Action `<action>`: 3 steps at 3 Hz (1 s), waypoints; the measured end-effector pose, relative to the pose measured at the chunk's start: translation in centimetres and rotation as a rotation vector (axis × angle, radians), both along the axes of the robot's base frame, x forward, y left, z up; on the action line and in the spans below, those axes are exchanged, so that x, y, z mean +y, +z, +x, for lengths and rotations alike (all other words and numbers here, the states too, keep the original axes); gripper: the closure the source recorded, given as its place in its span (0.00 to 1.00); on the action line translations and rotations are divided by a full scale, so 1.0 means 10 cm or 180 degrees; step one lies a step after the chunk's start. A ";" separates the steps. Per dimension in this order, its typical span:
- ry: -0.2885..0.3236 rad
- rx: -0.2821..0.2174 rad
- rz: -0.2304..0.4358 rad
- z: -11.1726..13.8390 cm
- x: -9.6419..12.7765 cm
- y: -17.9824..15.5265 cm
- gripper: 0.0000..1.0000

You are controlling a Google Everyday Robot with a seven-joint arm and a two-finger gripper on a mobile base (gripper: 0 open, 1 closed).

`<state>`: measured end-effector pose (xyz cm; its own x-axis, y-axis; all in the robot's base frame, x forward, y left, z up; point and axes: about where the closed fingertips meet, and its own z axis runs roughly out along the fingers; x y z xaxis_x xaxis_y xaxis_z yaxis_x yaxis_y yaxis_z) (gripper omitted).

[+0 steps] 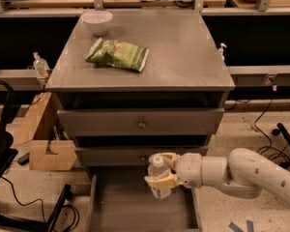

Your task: Pick blue plastic bottle from bottom drawer and place on counter

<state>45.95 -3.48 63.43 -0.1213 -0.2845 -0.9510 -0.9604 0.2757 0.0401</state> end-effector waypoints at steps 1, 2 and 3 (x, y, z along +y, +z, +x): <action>-0.0240 -0.0082 0.0031 -0.04 -0.11 0.77 1.00; -0.0512 -0.0259 0.0074 0.04 -0.30 1.54 1.00; -0.0843 -0.0459 0.0182 0.32 -0.56 2.33 1.00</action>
Offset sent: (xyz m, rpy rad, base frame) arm 0.0163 -0.0618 0.2570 0.0434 -0.1600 -0.2854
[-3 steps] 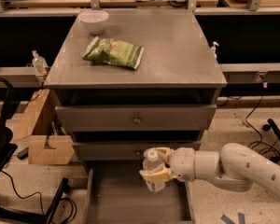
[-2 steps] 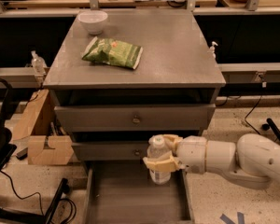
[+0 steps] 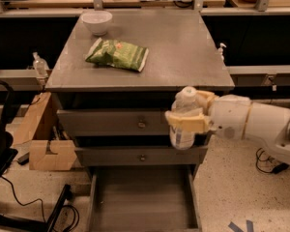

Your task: Pick blue plastic bottle from bottom drawer and place on counter

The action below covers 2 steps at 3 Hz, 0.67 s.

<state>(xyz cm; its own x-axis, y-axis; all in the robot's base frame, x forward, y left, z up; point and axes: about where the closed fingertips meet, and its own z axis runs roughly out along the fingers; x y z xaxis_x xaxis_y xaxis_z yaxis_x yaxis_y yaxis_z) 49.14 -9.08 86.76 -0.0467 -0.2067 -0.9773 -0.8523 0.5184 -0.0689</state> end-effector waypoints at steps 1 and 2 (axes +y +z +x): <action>-0.0235 -0.0066 0.0051 0.24 -0.20 0.40 1.00; -0.0234 -0.0066 0.0048 0.25 -0.20 0.42 1.00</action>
Offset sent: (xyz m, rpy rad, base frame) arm 0.0189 -0.0156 0.0311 0.0111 -0.0158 -0.0584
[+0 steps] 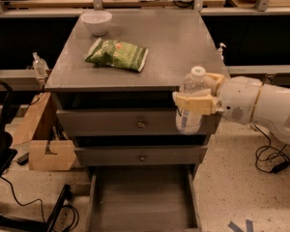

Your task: Pick blue plastic bottle from bottom drawer and place on counter

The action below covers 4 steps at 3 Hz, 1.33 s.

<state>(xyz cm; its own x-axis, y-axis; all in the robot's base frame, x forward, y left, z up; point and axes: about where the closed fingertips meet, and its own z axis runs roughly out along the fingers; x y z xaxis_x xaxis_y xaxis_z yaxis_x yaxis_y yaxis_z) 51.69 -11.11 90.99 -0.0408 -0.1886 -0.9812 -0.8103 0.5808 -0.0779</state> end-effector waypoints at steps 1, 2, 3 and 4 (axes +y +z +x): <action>0.0008 -0.0010 -0.0049 0.25 -0.02 0.32 1.00; -0.0004 0.0002 -0.0191 0.62 -0.11 0.77 1.00; 0.0001 0.0238 -0.0216 1.12 -0.21 0.90 1.00; 0.0062 0.0632 -0.0136 1.77 -0.15 0.64 1.00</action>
Offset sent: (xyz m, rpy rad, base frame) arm 0.1441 -0.0229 0.1759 -0.0723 -0.0002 -0.0251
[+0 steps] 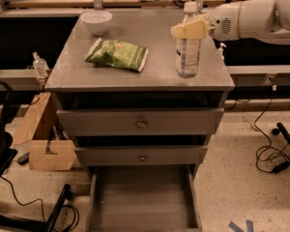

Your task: Pick blue plastic bottle from bottom drawer and place on counter

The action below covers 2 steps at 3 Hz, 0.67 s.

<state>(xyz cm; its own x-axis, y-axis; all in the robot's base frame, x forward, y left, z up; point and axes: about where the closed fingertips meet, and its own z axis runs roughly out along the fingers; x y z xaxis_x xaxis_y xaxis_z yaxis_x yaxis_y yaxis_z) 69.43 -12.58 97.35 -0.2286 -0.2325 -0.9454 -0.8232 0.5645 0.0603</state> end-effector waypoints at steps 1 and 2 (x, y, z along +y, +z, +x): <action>0.0041 0.0175 0.0147 0.60 0.19 -0.20 1.00; -0.0065 -0.0160 0.0280 0.96 0.14 0.20 1.00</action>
Offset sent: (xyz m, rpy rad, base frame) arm 0.1537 -0.0340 0.1973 0.1646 -0.4106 -0.1108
